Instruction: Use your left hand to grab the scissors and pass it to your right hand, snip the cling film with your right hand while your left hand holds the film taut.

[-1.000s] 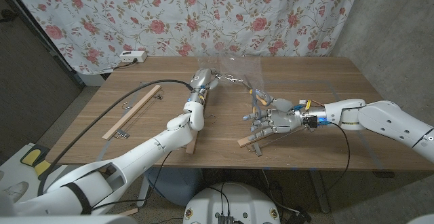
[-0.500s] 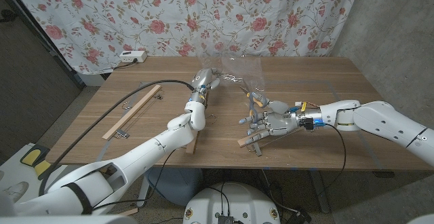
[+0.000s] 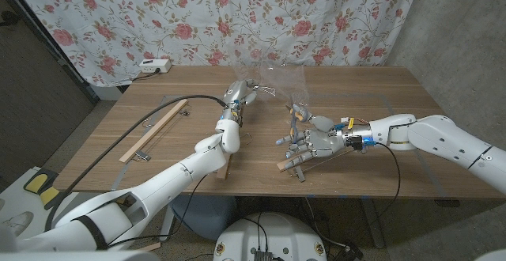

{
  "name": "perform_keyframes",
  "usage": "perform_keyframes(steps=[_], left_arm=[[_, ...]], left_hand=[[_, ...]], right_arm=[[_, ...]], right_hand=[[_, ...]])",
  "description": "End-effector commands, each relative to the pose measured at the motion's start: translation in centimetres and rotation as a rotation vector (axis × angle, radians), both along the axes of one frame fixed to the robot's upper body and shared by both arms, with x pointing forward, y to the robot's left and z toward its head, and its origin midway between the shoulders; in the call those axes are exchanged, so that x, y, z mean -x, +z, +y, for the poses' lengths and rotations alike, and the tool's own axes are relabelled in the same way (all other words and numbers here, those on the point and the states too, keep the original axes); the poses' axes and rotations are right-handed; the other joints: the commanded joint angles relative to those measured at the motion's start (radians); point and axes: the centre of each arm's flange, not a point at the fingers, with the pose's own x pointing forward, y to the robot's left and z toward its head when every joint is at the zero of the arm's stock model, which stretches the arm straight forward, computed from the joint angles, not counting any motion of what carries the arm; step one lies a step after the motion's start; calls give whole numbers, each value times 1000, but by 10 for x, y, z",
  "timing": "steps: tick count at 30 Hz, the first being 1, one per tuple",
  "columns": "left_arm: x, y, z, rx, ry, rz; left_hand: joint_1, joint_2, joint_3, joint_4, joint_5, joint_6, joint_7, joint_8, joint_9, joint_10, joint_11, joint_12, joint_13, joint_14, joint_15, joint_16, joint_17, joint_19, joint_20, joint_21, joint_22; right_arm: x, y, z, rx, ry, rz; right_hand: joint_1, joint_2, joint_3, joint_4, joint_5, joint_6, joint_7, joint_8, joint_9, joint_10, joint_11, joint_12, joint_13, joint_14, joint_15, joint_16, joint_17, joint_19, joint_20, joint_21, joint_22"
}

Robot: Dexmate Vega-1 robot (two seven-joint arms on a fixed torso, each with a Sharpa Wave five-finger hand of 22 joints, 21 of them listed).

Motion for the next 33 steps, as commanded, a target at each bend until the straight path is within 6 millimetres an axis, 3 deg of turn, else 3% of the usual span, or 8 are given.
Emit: perform_keyframes(steps=[1,19,33], left_arm=[[3,0,-2,33,-28,-6],[6,-8,-13,33,-71,31],[13,-12,-9,52,-70,40]], left_hand=[[11,-2,-3,3,1,-7,1,11,3,9,-2,2,6,24,-29,-4,4,7,2,7,2],[13,-3,-5,4,0,-10,-2,16,6,7,-3,-1,10,25,-30,-12,8,4,4,7,2],[15,-3,-7,4,-1,-10,-2,18,6,9,-4,-4,12,22,-30,-18,14,2,4,8,2]], right_arm=[[-6,0,7,8,8,-4],[-22,7,29,-14,70,-35],[-36,17,38,4,95,-52]], right_hand=[[-11,-3,-14,0,9,-50,81,-3,1,-6,5,4,2,6,11,-2,1,2,9,-5,2],[-41,-11,-47,8,31,-56,88,-4,-20,-10,9,7,2,4,16,-3,-1,-2,9,-17,3],[-55,-10,-63,10,44,-57,88,-2,-28,-6,13,7,-1,4,17,-2,-3,-1,9,-22,3]])
